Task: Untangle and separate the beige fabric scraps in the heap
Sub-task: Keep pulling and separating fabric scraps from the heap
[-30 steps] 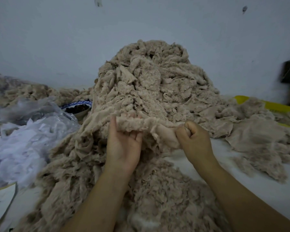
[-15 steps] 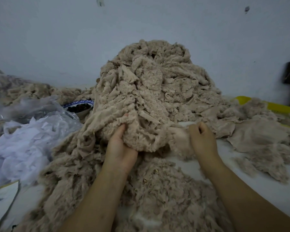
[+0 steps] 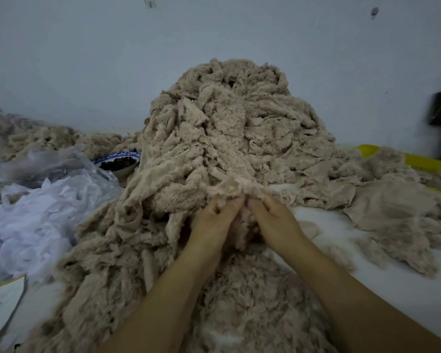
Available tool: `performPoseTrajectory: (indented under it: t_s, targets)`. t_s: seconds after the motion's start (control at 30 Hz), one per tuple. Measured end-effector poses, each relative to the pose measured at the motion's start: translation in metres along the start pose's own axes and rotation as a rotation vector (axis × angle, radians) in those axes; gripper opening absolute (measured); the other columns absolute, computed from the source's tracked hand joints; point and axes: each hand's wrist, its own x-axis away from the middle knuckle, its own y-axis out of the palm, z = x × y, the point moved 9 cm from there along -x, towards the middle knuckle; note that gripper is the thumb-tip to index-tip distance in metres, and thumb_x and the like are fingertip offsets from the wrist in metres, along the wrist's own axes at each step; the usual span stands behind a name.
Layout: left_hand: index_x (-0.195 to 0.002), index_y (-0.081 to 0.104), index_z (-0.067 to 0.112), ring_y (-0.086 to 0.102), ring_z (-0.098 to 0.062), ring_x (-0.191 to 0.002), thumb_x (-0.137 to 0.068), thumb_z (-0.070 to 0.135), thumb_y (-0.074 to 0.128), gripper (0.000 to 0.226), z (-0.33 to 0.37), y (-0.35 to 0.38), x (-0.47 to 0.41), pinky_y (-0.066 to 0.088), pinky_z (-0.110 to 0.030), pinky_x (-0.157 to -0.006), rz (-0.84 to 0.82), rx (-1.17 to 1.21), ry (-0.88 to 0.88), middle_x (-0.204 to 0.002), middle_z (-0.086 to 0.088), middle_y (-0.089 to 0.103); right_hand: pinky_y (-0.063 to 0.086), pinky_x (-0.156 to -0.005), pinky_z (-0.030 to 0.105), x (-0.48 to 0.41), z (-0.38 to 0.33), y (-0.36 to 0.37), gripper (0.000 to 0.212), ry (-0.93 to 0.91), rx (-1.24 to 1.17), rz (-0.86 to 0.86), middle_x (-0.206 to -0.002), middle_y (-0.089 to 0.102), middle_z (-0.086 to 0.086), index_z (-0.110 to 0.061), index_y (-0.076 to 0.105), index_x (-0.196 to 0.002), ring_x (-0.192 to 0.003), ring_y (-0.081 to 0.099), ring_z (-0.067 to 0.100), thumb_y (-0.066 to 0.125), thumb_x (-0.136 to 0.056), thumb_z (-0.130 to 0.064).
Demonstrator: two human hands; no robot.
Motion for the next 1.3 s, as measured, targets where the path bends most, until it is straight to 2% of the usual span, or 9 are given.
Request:
performPoseTrajectory:
  t_s: [0.1,0.2,0.33,0.47,0.6,0.83,1.0,1.13,1.3]
  targets:
    - [-0.08,0.071,0.025,0.071,-0.007,-0.07,-0.092,0.035,0.069,0.016,-0.003,0.002,0.002,0.055,-0.023,-0.067,-0.002,-0.131,-0.019,-0.072,0.008,0.074,0.052,-0.087,0.041,-0.004,0.01,-0.01,0.048,0.078,0.006,0.061,-0.101,0.069,0.01,-0.011,0.063,-0.105,-0.096,0.065,0.024,0.053,-0.094,-0.056]
    - [-0.06,0.051,0.017,0.047,-0.005,-0.043,-0.096,0.033,0.065,0.041,0.0,0.0,0.002,0.044,-0.025,-0.047,0.003,-0.355,0.016,-0.045,0.014,0.048,0.051,-0.087,0.025,-0.007,0.013,-0.004,0.051,0.092,-0.059,-0.028,-0.109,0.07,-0.02,-0.039,0.063,-0.117,-0.102,0.064,0.002,0.057,-0.074,-0.066]
    - [-0.065,0.051,0.023,0.046,0.002,-0.052,-0.1,0.024,0.058,0.035,0.003,0.019,0.008,0.039,-0.026,-0.055,-0.168,-0.735,0.179,-0.055,0.017,0.051,0.041,-0.05,0.009,-0.012,0.011,-0.018,0.033,0.06,0.113,0.054,-0.064,0.065,-0.011,-0.03,0.061,-0.072,-0.063,0.06,0.002,0.044,-0.099,-0.04]
    - [-0.112,0.066,0.038,0.063,0.006,-0.102,-0.104,0.027,0.049,0.022,0.011,0.028,0.01,0.05,-0.014,-0.087,-0.252,-0.629,0.253,-0.11,0.019,0.069,0.039,-0.06,0.029,-0.012,0.025,-0.041,0.053,0.212,0.032,0.223,-0.068,0.058,-0.003,-0.025,0.054,-0.067,-0.066,0.055,0.014,0.031,-0.101,-0.058]
    - [-0.097,0.06,0.047,0.063,0.01,-0.097,-0.105,0.028,0.046,0.025,0.008,0.027,0.011,0.049,-0.012,-0.084,-0.249,-0.614,0.205,-0.102,0.027,0.068,0.046,-0.07,0.036,-0.013,0.052,-0.036,0.046,0.434,-0.207,0.234,-0.079,0.058,0.004,-0.018,0.056,-0.08,-0.074,0.057,0.023,0.035,-0.1,-0.054]
    - [-0.116,0.069,0.033,0.071,-0.015,-0.104,-0.104,0.025,0.048,0.025,0.008,-0.017,-0.002,0.059,-0.034,-0.085,0.056,0.17,-0.019,-0.113,0.005,0.075,0.027,-0.039,0.021,-0.015,0.044,-0.077,0.063,0.298,-0.401,0.396,-0.049,0.037,0.0,-0.022,0.043,-0.048,-0.039,0.031,0.013,0.032,-0.105,-0.048]
    - [-0.137,0.057,0.012,0.066,-0.025,-0.117,-0.102,0.044,0.041,0.049,-0.002,-0.013,-0.007,0.055,-0.042,-0.095,0.004,0.419,-0.149,-0.128,-0.01,0.068,0.04,-0.099,0.016,-0.011,0.015,-0.007,0.08,0.088,-0.007,-0.082,-0.116,0.067,-0.024,-0.04,0.069,-0.107,-0.108,0.059,-0.003,0.028,-0.07,-0.097]
    - [-0.131,0.065,0.011,0.067,-0.02,-0.116,-0.101,0.048,0.037,0.055,0.006,-0.025,-0.012,0.052,-0.038,-0.101,-0.014,0.62,-0.075,-0.127,-0.008,0.069,0.035,-0.051,0.01,-0.002,0.018,0.014,0.052,0.019,0.297,-0.278,-0.055,0.051,-0.028,-0.029,0.05,-0.065,-0.053,0.048,-0.005,0.045,-0.081,-0.078]
    - [-0.121,0.073,0.016,0.07,-0.016,-0.106,-0.104,0.054,0.028,0.061,0.01,-0.039,-0.018,0.042,-0.037,-0.108,0.028,0.691,-0.023,-0.122,-0.004,0.071,0.027,-0.049,0.015,-0.006,0.01,-0.003,0.046,-0.011,0.222,-0.174,-0.052,0.038,-0.017,-0.018,0.041,-0.067,-0.047,0.036,0.001,0.06,-0.093,-0.05]
